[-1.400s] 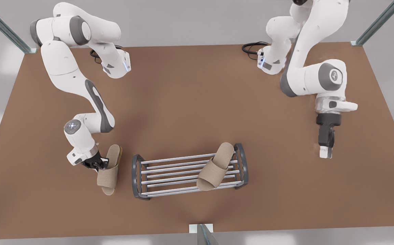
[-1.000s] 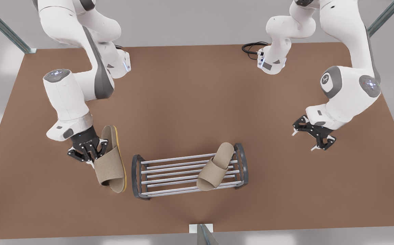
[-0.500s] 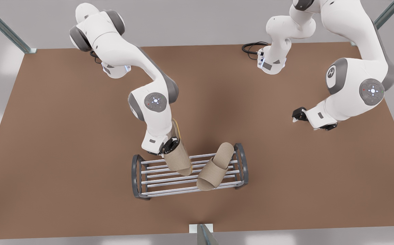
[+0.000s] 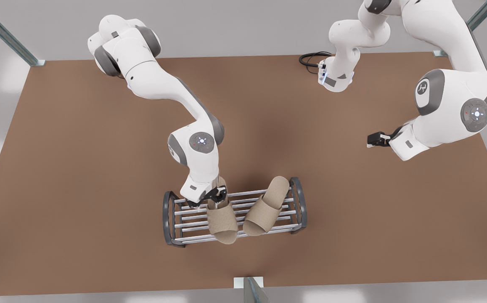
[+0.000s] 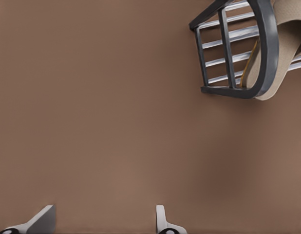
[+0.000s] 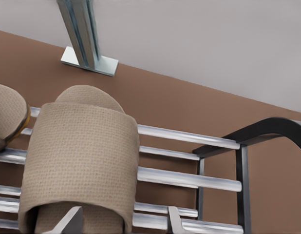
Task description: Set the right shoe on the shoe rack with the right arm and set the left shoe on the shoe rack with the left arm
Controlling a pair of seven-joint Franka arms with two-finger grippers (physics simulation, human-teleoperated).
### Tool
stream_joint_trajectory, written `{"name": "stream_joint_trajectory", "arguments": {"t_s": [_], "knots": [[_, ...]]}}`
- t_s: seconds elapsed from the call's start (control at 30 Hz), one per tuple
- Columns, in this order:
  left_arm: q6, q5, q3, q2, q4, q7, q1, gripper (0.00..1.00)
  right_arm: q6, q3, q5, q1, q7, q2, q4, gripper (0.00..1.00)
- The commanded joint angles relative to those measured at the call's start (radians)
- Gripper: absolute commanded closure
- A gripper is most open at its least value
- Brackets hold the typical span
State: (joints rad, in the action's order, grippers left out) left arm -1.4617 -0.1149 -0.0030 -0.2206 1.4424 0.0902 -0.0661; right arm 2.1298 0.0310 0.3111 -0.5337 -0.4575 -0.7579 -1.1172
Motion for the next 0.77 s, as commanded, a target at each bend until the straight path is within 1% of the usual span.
{"name": "stream_joint_trajectory", "arguments": {"t_s": [0.0, 0.1, 0.17, 0.2, 0.23, 0.27, 0.3, 0.37, 0.4, 0.47, 0.5, 0.57, 0.63, 0.73], "knots": [[0.007, 0.000, 0.000, 0.001, 0.000, -0.132, 0.000, 0.00, 0.032, 0.000, -0.040, 0.000, -0.095, 0.002, 0.000, 0.00], [0.007, 0.001, 0.000, 0.001, 0.000, -0.132, 0.000, 0.00, 0.013, 0.001, -0.043, -0.006, -0.096, 0.021, -0.016, 0.00], [0.006, 0.001, -0.002, 0.000, 0.000, -0.132, 0.000, 0.00, -0.045, 0.004, -0.046, -0.003, -0.093, 0.098, -0.065, 0.00], [0.006, 0.001, -0.002, 0.000, 0.000, -0.133, 0.000, 0.00, -0.118, 0.007, -0.052, 0.004, -0.086, 0.161, -0.087, 0.00], [0.007, 0.001, -0.002, 0.000, 0.001, -0.133, 0.000, 0.00, -0.256, 0.009, -0.069, 0.004, -0.066, 0.218, -0.087, 0.00], [0.023, 0.000, -0.002, 0.001, 0.000, -0.133, 0.003, 0.00, -0.404, 0.004, -0.118, 0.033, 0.066, 0.262, -0.081, 0.00], [0.070, -0.022, 0.001, 0.003, -0.007, -0.132, 0.005, 0.00, -0.497, 0.003, -0.188, 0.109, 0.180, 0.290, -0.078, 0.00], [0.106, -0.072, 0.001, 0.009, -0.085, -0.130, 0.051, 0.00, -0.698, 0.003, -0.245, 0.264, 0.381, 0.328, -0.087, 0.00], [0.124, -0.137, 0.001, 0.009, -0.085, -0.090, 0.074, 0.00, -0.757, 0.003, -0.256, 0.323, 0.473, 0.344, -0.089, 0.00], [0.130, -0.134, 0.001, 0.000, -0.083, -0.006, 0.114, 0.00, -0.810, 0.003, -0.256, 0.429, 0.542, 0.474, -0.168, 0.00], [0.147, -0.131, 0.001, -0.003, -0.077, 0.059, 0.144, 0.00, -0.856, 0.001, -0.256, 0.448, 0.542, 0.515, -0.164, 0.00], [0.164, -0.108, 0.000, -0.008, -0.079, 0.129, 0.175, 0.00, -0.915, -0.006, -0.257, 0.469, 0.528, 0.542, -0.154, 0.00], [0.165, -0.060, -0.009, -0.008, -0.085, 0.131, 0.128, 0.00, -0.962, -0.016, -0.256, 0.469, 0.528, 0.575, -0.159, 0.00], [0.167, -0.051, -0.005, -0.013, -0.086, 0.129, 0.129, 0.00, -0.965, -0.020, -0.257, 0.469, 0.530, 0.580, -0.162, 0.00]]}}
